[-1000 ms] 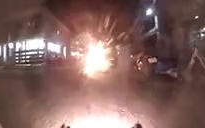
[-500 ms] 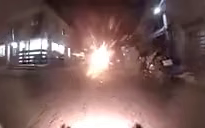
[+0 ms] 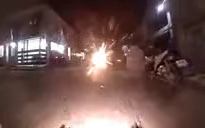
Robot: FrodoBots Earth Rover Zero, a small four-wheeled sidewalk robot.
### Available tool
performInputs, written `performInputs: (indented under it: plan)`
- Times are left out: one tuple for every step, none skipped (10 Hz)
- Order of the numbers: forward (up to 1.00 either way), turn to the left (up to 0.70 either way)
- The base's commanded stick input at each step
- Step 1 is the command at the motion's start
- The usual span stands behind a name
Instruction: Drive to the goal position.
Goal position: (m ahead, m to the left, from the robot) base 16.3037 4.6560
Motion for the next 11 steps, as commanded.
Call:
performInputs:
  plan:
    - [0.85, 0.0]
    - [0.85, 0.0]
    - [0.85, 0.0]
    - [0.85, 0.0]
    - [0.85, 0.0]
    - [0.85, 0.0]
    - [0.85, 0.0]
    - [0.85, 0.0]
    - [0.85, 0.0]
    - [0.85, 0.0]
    - [0.85, 0.0]
